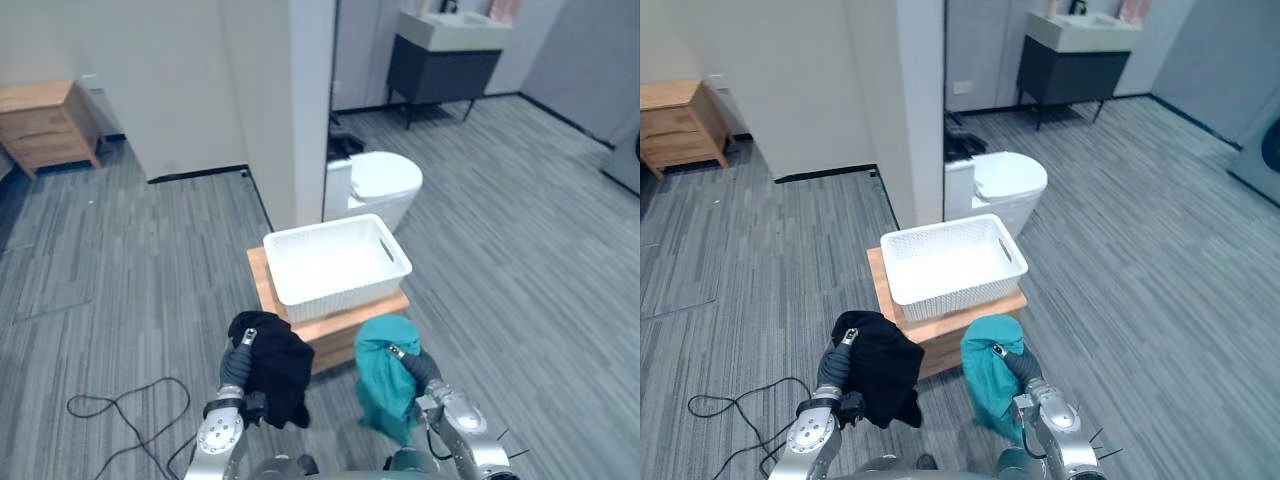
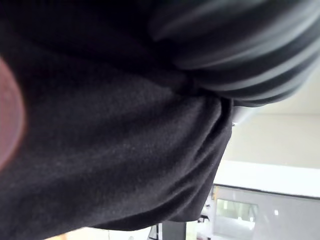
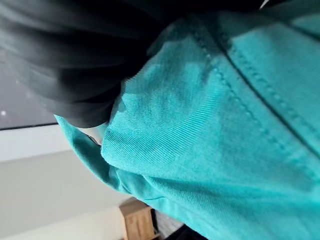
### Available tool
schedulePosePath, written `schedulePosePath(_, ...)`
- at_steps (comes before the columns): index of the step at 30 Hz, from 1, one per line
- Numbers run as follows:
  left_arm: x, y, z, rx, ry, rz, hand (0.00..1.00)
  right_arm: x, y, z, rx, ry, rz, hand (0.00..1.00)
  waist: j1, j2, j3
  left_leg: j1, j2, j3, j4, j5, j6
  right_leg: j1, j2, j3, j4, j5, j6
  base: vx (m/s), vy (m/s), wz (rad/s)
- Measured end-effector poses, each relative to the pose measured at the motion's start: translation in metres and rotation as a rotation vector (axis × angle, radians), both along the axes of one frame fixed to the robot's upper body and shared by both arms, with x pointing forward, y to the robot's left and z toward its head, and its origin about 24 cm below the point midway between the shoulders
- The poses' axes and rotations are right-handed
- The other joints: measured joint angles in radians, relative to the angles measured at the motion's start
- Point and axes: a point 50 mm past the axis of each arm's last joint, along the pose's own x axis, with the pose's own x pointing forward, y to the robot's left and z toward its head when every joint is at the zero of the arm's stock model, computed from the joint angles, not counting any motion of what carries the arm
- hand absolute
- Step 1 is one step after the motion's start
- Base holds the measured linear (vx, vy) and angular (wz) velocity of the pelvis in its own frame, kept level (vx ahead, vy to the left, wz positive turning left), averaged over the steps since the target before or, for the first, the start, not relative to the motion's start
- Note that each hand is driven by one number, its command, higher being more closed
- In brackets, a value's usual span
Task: Tidy the bed and pick cloth on bed and put in laundry
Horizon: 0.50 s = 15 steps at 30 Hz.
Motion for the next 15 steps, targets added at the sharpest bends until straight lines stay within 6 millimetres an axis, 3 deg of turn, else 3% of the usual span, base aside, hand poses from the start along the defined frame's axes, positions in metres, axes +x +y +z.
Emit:
schedulePosePath(3,0.007,-0.004,0.004,0.019,-0.019,-0.048,1.00,0.003,0.004,0.013,0.037,-0.059,-0.008,1.00,-0.020,-0.001,-0.003,0.009,-0.002,-0.069,-0.011,-0.002,-0.020,-0.009,0.065,0.109,-0.291,0.062,0.019,0.25,-0.105,0.73)
schedulePosePath(5,0.011,-0.011,0.006,0.025,-0.025,-0.094,1.00,0.006,0.004,0.019,0.044,-0.084,-0.015,1.00,-0.020,-0.026,-0.018,0.013,-0.025,-0.109,-0.013,-0.012,-0.044,0.002,0.087,0.179,-0.469,0.250,0.012,0.23,-0.154,0.63)
schedulePosePath(7,0.010,-0.013,0.004,0.018,-0.015,-0.094,1.00,0.009,0.002,0.021,0.033,-0.093,-0.016,1.00,-0.011,-0.046,-0.035,0.029,-0.042,-0.118,-0.008,-0.036,-0.081,0.037,0.079,0.170,-0.515,0.364,0.004,0.25,-0.222,0.34)
schedulePosePath(10,0.011,-0.016,0.004,0.001,-0.017,-0.087,1.00,0.030,-0.004,0.044,0.016,-0.197,-0.036,1.00,-0.015,-0.007,-0.037,0.013,-0.006,-0.108,0.006,-0.061,-0.118,0.062,0.113,0.170,-0.593,0.380,-0.012,0.16,-0.138,-0.06)
schedulePosePath(12,0.010,-0.017,0.003,-0.003,-0.012,-0.083,1.00,0.038,-0.013,0.063,-0.006,-0.280,-0.061,1.00,-0.015,-0.008,-0.036,0.016,0.013,-0.097,0.003,-0.066,-0.126,0.084,0.133,0.171,-0.623,0.389,-0.024,0.07,-0.104,-0.13)
schedulePosePath(15,0.009,-0.017,-0.004,-0.016,0.020,-0.074,1.00,0.055,-0.032,0.116,-0.072,-0.493,-0.089,1.00,-0.020,-0.009,-0.037,0.031,0.028,-0.080,-0.007,-0.075,-0.134,0.103,0.150,0.182,-0.645,0.395,-0.033,0.00,-0.068,-0.18)
